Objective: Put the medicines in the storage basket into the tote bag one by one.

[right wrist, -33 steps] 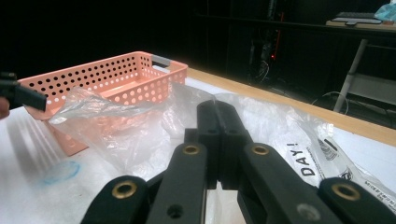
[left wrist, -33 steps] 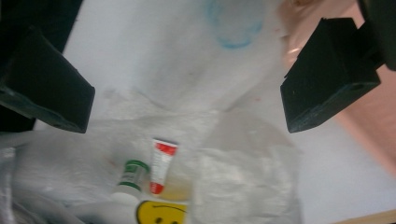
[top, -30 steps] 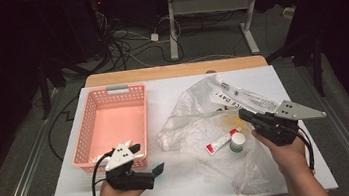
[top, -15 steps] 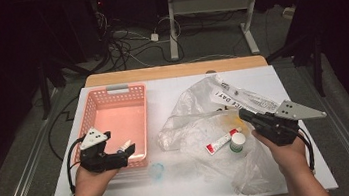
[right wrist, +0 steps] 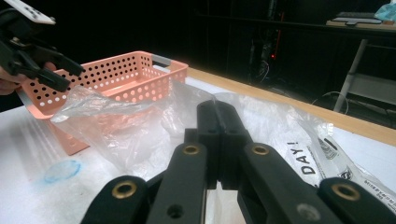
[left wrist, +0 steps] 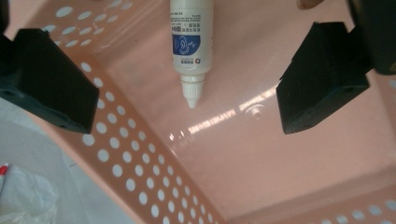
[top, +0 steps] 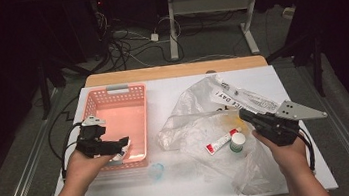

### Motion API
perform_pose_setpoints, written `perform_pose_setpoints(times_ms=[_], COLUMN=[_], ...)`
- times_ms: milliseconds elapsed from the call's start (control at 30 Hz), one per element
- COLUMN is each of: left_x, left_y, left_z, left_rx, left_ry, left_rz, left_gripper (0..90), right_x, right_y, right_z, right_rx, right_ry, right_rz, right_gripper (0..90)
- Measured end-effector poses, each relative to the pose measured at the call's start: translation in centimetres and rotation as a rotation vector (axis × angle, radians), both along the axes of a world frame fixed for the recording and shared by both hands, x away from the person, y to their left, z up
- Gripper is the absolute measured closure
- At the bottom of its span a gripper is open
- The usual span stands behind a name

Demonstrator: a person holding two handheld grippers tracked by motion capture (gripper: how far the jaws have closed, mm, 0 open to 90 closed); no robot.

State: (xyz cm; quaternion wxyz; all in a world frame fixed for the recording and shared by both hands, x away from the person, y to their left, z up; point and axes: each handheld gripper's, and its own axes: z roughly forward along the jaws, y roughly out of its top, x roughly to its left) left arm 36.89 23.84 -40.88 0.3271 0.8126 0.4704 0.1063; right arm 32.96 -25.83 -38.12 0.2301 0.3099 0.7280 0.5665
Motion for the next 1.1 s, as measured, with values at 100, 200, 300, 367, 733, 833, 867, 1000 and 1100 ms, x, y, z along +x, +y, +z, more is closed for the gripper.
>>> perform_pose_setpoints(times_ms=[100,200,300,367,733,833,867,1000,1100], left_x=[0.9,1.7,2.4,2.6,4.2,4.5,4.6,4.6,4.4], left_y=[-0.1,-0.5,-0.8,-1.1,-2.4,-2.6,-2.6,-2.9,-3.1], left_z=[-0.2,-0.3,-0.7,-0.8,-2.3,-2.6,-2.7,-3.1,-3.2], left_rx=[0.021,0.077,0.123,0.152,0.286,0.308,0.316,0.353,0.384], left_ry=[0.077,0.143,0.213,0.240,0.469,0.507,0.516,0.536,0.533], left_rz=[-0.024,-0.041,-0.059,-0.069,-0.095,-0.098,-0.097,-0.111,-0.118], left_gripper=[10.8,14.9,17.7,20.0,34.1,36.9,38.2,46.8,54.9], right_x=[0.0,0.0,0.0,0.0,0.0,-0.1,-0.1,-0.1,-0.1], right_y=[0.0,-0.1,-0.1,-0.1,0.0,0.1,0.1,0.1,0.1], right_z=[0.0,0.0,0.0,0.0,0.0,0.0,0.1,0.1,0.1], right_rx=[0.002,0.004,0.002,0.002,-0.003,-0.004,-0.004,-0.005,0.000], right_ry=[0.000,-0.001,-0.004,-0.004,-0.004,-0.007,-0.008,-0.007,-0.008], right_rz=[0.000,0.002,0.000,0.000,0.000,0.004,0.004,0.004,0.003], right_gripper=[90.0,90.0,90.0,90.0,90.0,90.0,90.0,90.0,90.0])
